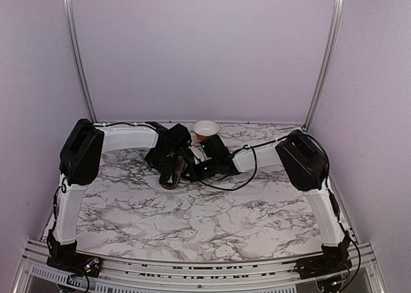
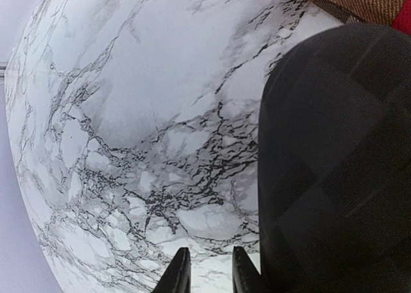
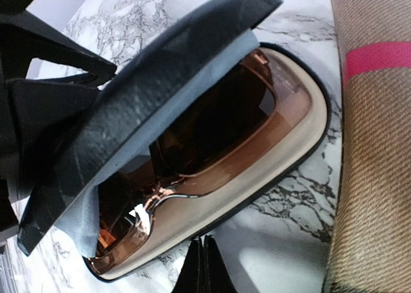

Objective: Organize the sunglasses
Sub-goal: Close the sunglasses case at the center of the board.

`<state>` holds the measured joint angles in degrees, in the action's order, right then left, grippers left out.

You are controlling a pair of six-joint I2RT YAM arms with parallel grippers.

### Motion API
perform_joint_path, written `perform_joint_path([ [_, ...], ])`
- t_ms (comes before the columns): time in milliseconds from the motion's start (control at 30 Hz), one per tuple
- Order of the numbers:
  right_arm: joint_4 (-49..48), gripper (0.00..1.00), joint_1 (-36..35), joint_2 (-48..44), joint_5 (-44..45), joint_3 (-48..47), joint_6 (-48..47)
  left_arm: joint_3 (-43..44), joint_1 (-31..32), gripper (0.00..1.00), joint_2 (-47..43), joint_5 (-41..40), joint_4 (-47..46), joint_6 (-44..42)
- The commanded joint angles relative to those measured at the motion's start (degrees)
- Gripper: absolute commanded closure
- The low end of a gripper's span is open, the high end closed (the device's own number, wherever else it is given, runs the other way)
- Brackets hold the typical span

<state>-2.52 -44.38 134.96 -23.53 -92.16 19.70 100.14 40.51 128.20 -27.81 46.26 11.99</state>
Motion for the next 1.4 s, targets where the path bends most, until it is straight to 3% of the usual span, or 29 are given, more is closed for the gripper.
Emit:
perform_joint_path([
  [0, -14.9, 1.0, -0.3, -4.9, -3.1, 5.9, 6.3, -1.5, 3.3, 0.76, 4.4, 7.4, 0.9, 1.2],
  [267, -30.4, 0.99, 2.1, -6.5, -8.7, 14.2, 17.0, 0.7, 5.2, 0.73, 7.5, 1.1, 3.4, 3.6],
  [500, -34.7, 0.99, 2.5, -6.9, -10.0, 17.3, 19.3, 1.5, 6.0, 0.71, 7.1, -1.4, 4.7, 5.5],
  [933, -20.3, 0.98, 2.1, -13.4, -6.5, 16.7, 12.2, 2.5, 5.2, 0.6, -5.3, -2.7, 3.2, 5.9],
  [1367, -3.7, 0.97, 1.6, -25.9, 6.6, 15.7, 0.8, -15.1, 2.6, 0.47, -27.4, -6.5, -8.2, 3.7],
])
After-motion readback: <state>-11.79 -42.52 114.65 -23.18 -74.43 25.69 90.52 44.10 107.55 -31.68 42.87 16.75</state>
